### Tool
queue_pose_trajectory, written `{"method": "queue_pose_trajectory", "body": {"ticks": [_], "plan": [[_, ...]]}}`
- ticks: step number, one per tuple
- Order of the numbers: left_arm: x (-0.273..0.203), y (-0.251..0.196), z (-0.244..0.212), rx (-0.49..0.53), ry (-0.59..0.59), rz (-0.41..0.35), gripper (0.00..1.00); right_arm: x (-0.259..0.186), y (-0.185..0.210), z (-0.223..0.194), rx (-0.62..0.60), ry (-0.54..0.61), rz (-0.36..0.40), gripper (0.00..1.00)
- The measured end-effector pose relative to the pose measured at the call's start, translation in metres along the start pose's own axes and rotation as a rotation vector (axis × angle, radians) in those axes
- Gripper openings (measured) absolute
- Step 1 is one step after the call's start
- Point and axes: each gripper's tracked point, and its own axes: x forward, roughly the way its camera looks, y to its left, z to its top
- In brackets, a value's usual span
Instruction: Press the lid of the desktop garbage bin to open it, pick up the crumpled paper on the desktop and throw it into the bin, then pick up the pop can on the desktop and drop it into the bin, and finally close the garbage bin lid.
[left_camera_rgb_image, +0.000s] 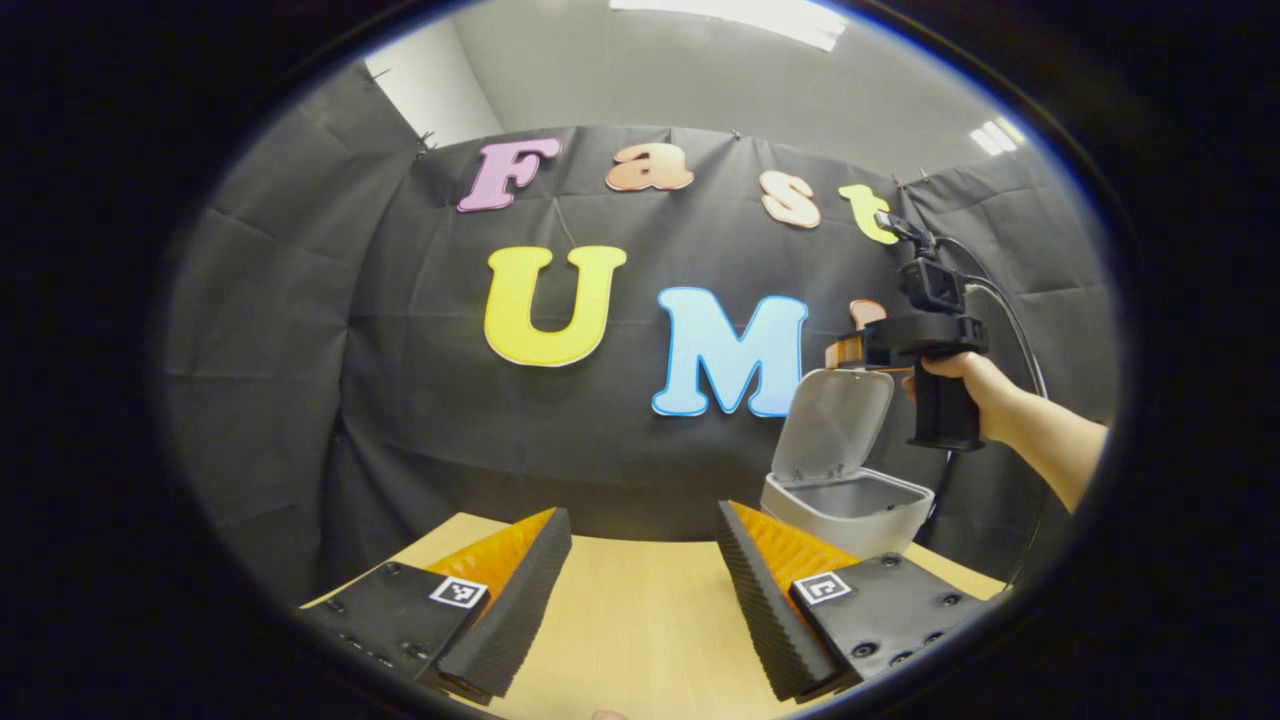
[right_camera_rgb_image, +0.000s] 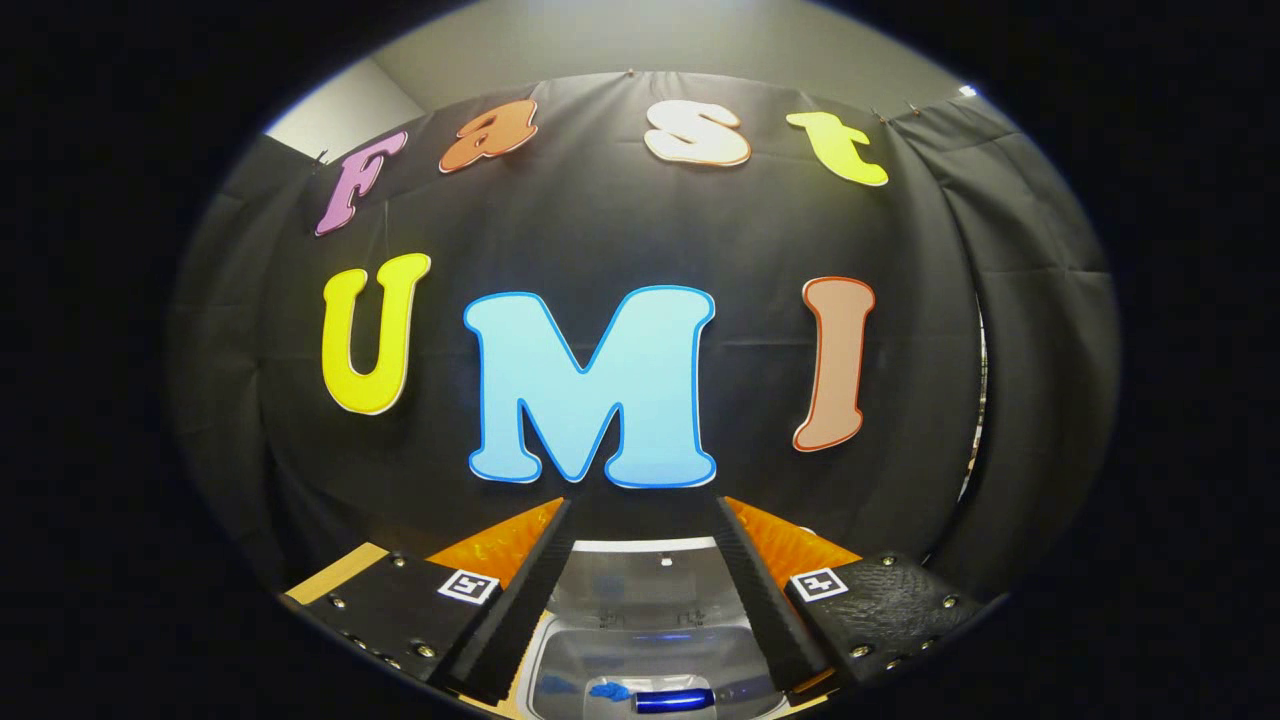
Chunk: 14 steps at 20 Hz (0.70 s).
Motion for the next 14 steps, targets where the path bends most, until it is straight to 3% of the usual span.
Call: {"method": "queue_pose_trajectory", "body": {"ticks": [14], "plan": [[-0.008, -0.012, 0.01, 0.003, -0.008, 0.002, 0.95, -0.06, -0.001, -0.049, 0.004, 0.078, 0.003, 0.9]]}}
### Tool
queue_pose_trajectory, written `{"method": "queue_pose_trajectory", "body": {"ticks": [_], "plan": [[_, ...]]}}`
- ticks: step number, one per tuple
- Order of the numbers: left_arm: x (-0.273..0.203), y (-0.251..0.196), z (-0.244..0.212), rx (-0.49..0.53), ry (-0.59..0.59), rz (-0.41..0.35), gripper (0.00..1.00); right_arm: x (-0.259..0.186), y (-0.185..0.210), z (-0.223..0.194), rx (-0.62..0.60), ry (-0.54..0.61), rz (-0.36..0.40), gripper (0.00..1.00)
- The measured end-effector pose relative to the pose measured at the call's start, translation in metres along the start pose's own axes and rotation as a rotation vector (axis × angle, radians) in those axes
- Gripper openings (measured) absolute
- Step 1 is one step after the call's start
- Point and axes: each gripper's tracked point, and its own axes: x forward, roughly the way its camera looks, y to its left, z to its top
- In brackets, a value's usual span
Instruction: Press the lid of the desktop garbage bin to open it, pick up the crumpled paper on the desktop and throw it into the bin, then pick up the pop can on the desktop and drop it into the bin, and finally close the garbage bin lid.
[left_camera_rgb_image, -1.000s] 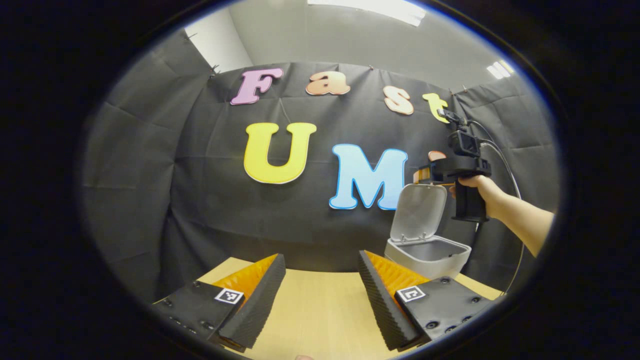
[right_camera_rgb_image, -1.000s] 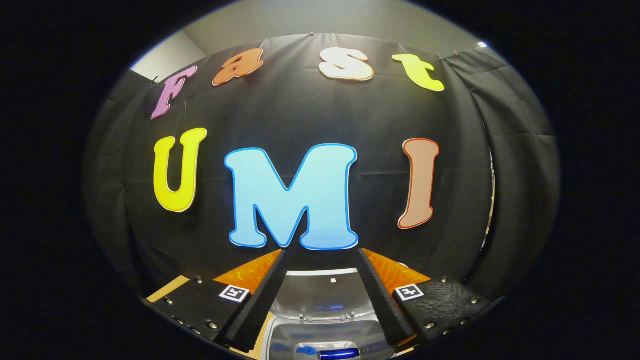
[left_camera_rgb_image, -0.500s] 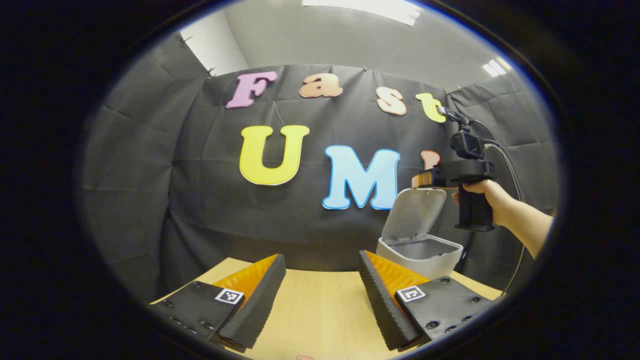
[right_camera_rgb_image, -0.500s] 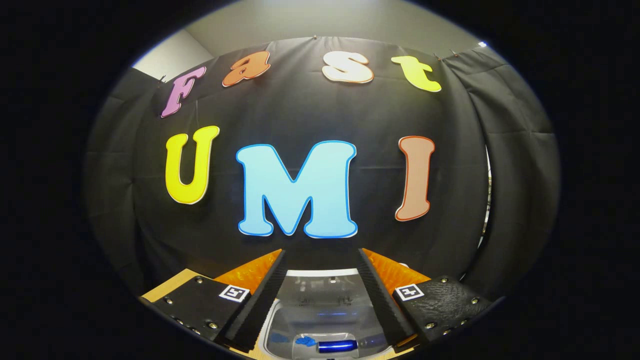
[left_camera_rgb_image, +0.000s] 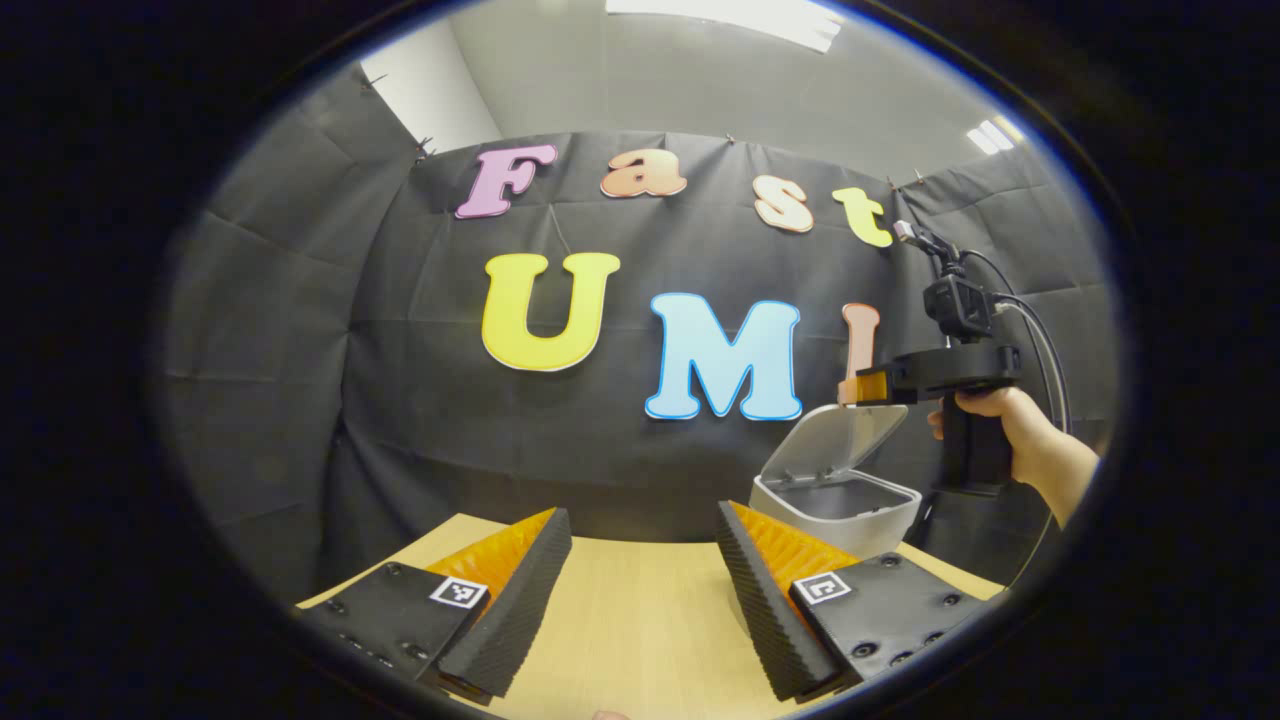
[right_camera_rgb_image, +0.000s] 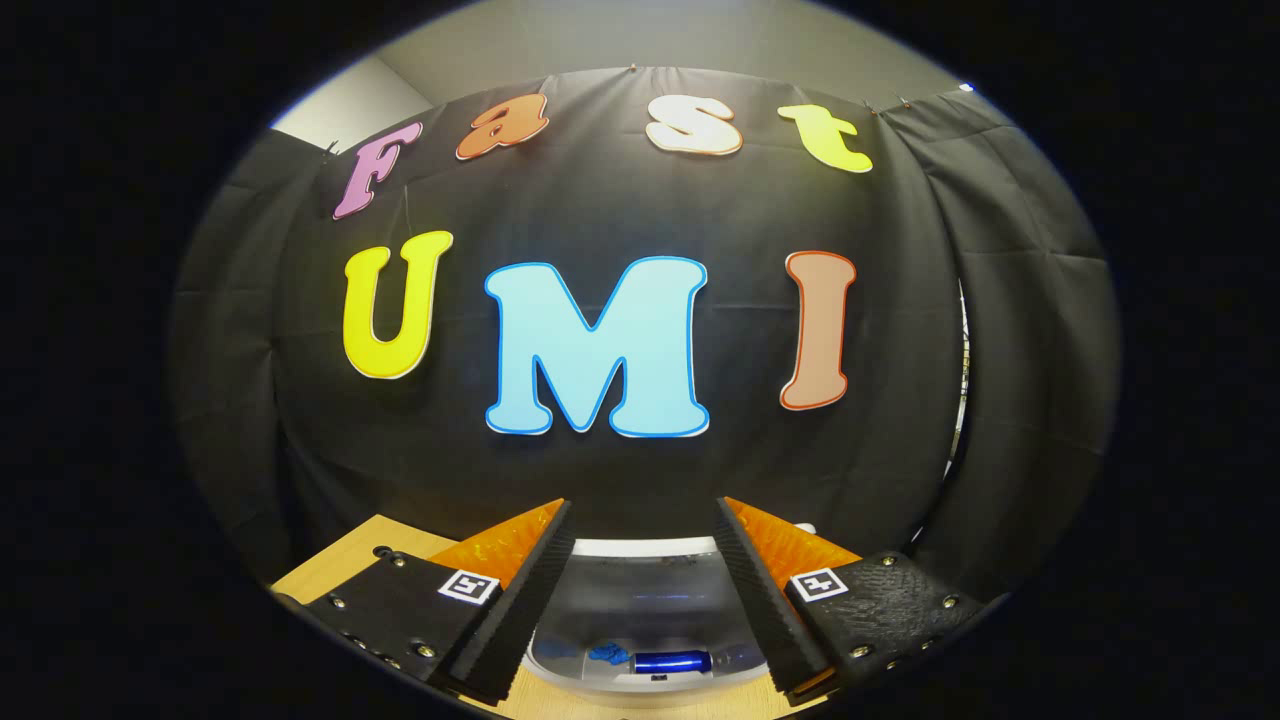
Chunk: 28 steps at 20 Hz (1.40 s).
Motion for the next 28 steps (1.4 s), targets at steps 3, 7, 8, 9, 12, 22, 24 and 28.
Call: {"method": "queue_pose_trajectory", "body": {"ticks": [3, 7, 8, 9, 12, 22, 24, 28], "plan": [[-0.011, 0.0, -0.002, 0.011, -0.012, 0.005, 0.95, -0.009, 0.0, -0.017, 0.01, 0.041, -0.001, 0.9], [-0.011, 0.002, -0.004, 0.002, -0.005, 0.011, 0.95, -0.013, -0.001, -0.046, 0.019, 0.1, -0.003, 0.9], [-0.011, 0.002, -0.004, 0.001, -0.004, 0.013, 0.96, -0.013, 0.0, -0.052, 0.019, 0.113, 0.001, 0.9], [-0.011, 0.004, -0.004, 0.002, -0.004, 0.015, 0.95, -0.013, -0.001, -0.058, 0.02, 0.124, 0.005, 0.9], [-0.01, 0.006, -0.005, 0.009, 0.0, 0.019, 0.96, -0.009, -0.004, -0.071, 0.027, 0.139, 0.001, 0.9], [-0.004, 0.006, -0.009, 0.012, 0.008, 0.019, 0.95, 0.004, -0.005, -0.1, 0.015, 0.129, -0.009, 0.9], [-0.002, 0.007, -0.01, 0.009, 0.01, 0.021, 0.95, 0.007, -0.006, -0.104, 0.016, 0.121, -0.008, 0.9], [0.003, 0.008, -0.013, 0.004, 0.016, 0.026, 0.95, 0.017, -0.006, -0.108, 0.005, 0.099, -0.004, 0.9]]}}
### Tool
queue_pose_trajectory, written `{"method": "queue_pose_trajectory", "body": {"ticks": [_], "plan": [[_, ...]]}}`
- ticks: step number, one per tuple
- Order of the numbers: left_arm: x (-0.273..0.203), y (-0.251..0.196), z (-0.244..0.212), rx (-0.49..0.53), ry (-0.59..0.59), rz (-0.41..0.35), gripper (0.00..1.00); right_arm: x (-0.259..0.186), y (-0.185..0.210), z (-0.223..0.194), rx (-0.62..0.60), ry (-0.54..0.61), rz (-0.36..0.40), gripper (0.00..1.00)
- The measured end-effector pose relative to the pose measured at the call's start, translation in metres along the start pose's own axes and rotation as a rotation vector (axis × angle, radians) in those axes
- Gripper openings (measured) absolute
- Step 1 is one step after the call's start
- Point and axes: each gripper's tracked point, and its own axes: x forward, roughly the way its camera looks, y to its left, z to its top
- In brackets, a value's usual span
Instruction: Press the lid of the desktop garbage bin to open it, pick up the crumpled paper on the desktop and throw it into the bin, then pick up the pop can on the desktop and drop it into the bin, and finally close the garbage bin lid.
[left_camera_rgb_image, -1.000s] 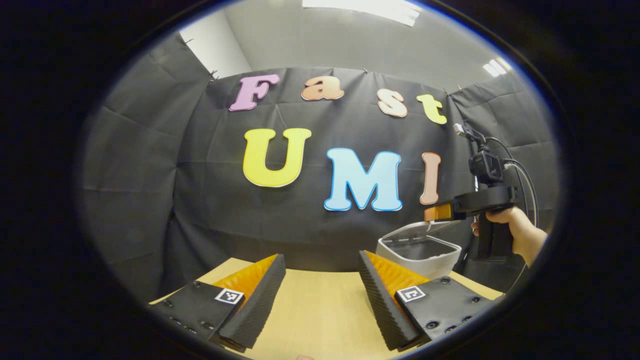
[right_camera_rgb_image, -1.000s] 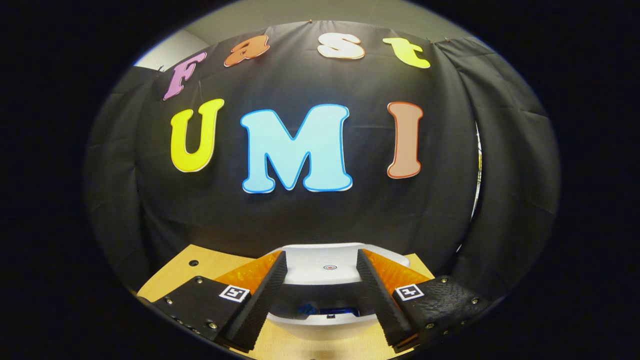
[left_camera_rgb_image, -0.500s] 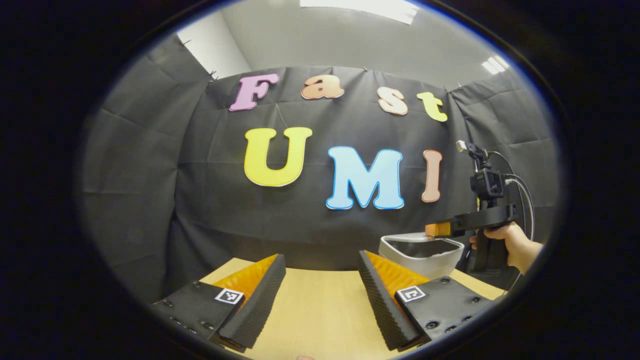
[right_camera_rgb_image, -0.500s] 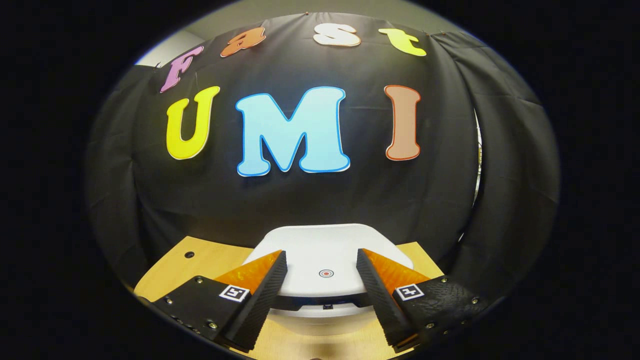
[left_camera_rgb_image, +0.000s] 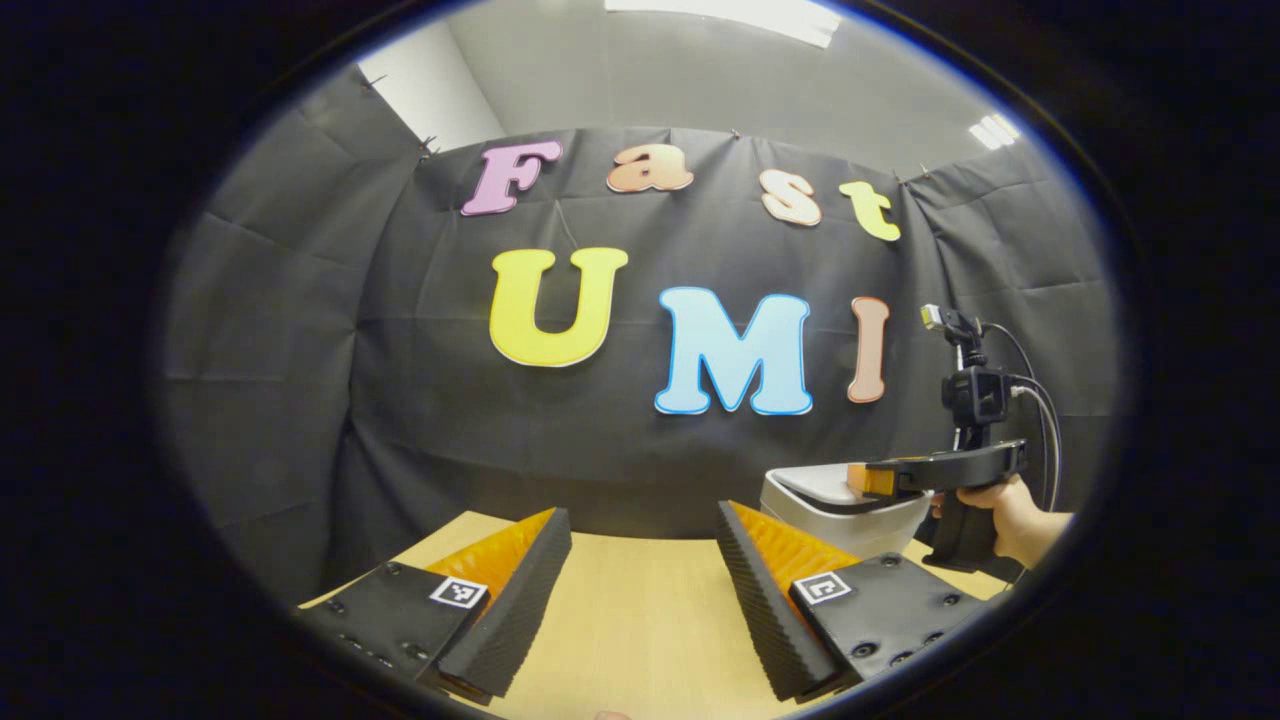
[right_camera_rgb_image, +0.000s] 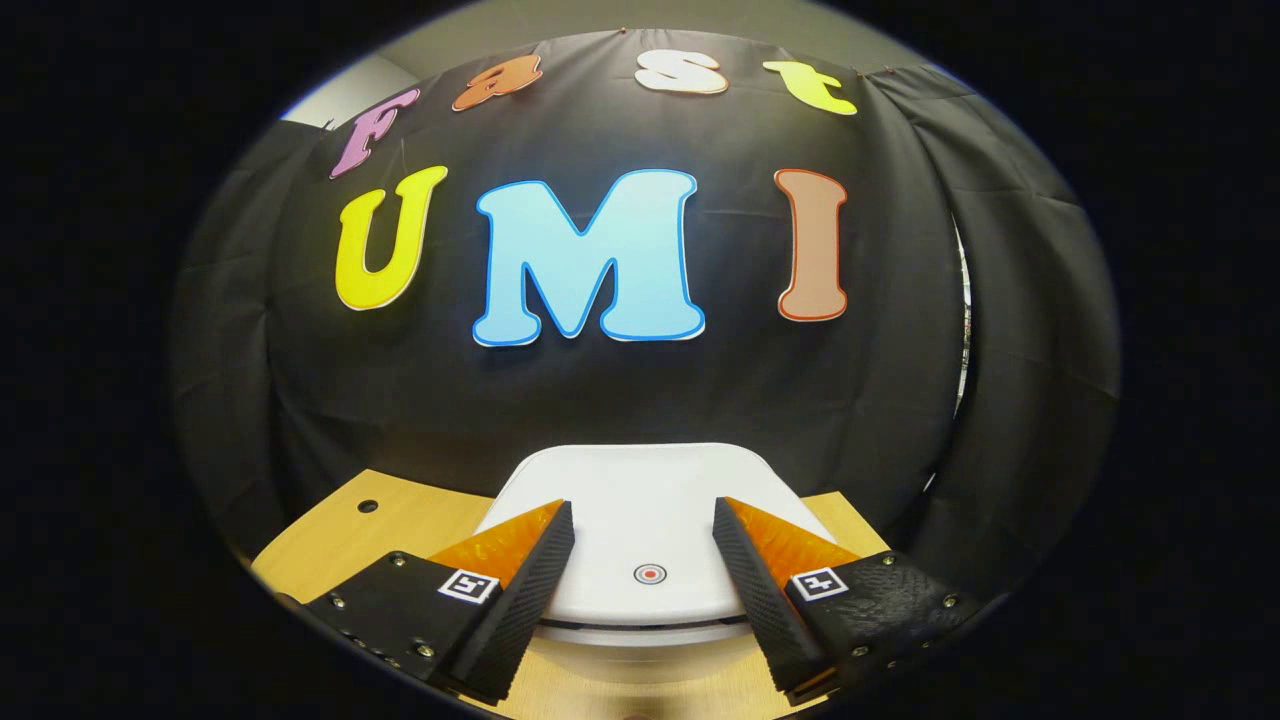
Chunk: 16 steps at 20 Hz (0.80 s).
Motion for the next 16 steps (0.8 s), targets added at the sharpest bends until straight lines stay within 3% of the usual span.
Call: {"method": "queue_pose_trajectory", "body": {"ticks": [8, 16], "plan": [[0.003, 0.003, -0.001, 0.006, -0.001, 0.021, 0.95, 0.019, -0.002, 0.002, 0.003, -0.062, -0.006, 0.95], [0.009, -0.006, -0.002, 0.013, -0.001, 0.021, 0.95, 0.031, -0.002, 0.0, -0.007, -0.099, 0.035, 0.95]]}}
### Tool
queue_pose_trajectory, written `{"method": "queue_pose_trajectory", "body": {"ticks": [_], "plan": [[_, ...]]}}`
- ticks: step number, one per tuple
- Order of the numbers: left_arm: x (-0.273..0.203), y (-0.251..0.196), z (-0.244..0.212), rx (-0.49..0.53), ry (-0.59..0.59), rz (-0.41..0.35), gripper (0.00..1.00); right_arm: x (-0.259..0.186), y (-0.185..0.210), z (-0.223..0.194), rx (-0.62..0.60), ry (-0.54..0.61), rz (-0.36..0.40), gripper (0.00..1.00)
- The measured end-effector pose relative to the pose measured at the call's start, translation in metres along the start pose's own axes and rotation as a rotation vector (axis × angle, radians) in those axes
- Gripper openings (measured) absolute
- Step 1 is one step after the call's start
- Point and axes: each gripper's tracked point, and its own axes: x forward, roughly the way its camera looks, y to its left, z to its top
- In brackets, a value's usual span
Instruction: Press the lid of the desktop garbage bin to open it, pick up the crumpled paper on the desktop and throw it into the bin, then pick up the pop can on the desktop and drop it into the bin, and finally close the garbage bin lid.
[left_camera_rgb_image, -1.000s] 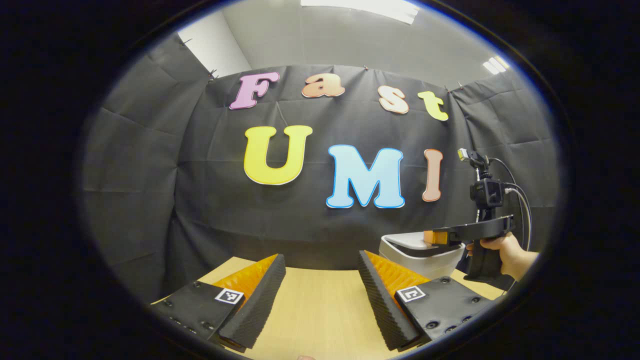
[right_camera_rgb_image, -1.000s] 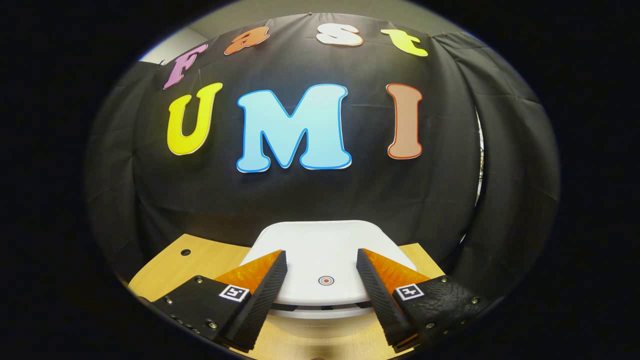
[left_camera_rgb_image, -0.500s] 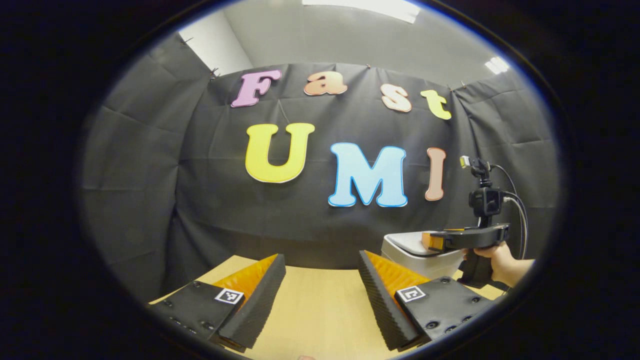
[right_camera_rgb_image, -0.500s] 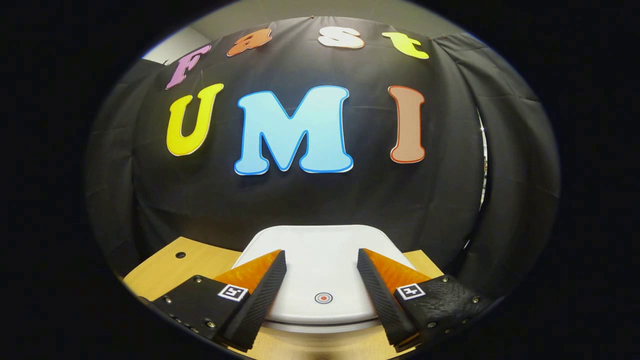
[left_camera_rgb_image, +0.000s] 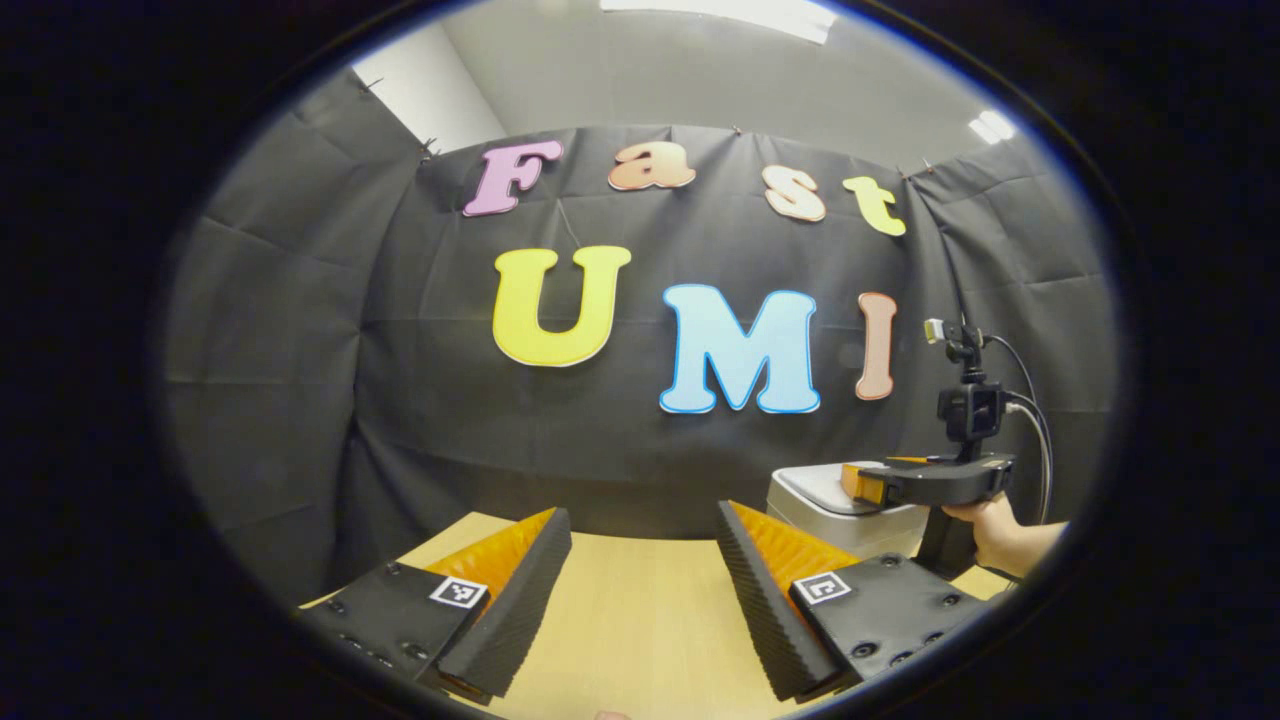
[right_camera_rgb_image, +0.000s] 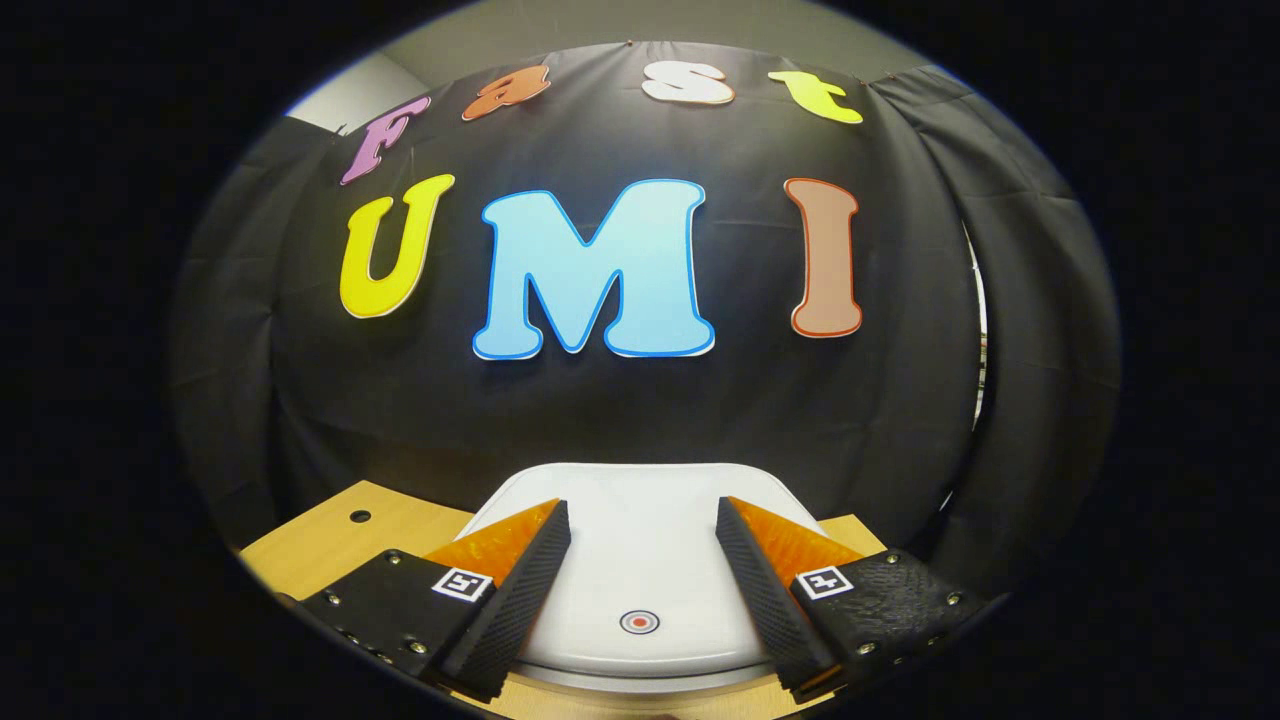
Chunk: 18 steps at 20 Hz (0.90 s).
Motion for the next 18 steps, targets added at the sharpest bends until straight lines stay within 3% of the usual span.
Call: {"method": "queue_pose_trajectory", "body": {"ticks": [18], "plan": [[0.012, -0.012, -0.008, 0.002, 0.011, -0.004, 0.95, 0.008, 0.0, -0.008, -0.032, -0.048, 0.029, 0.96]]}}
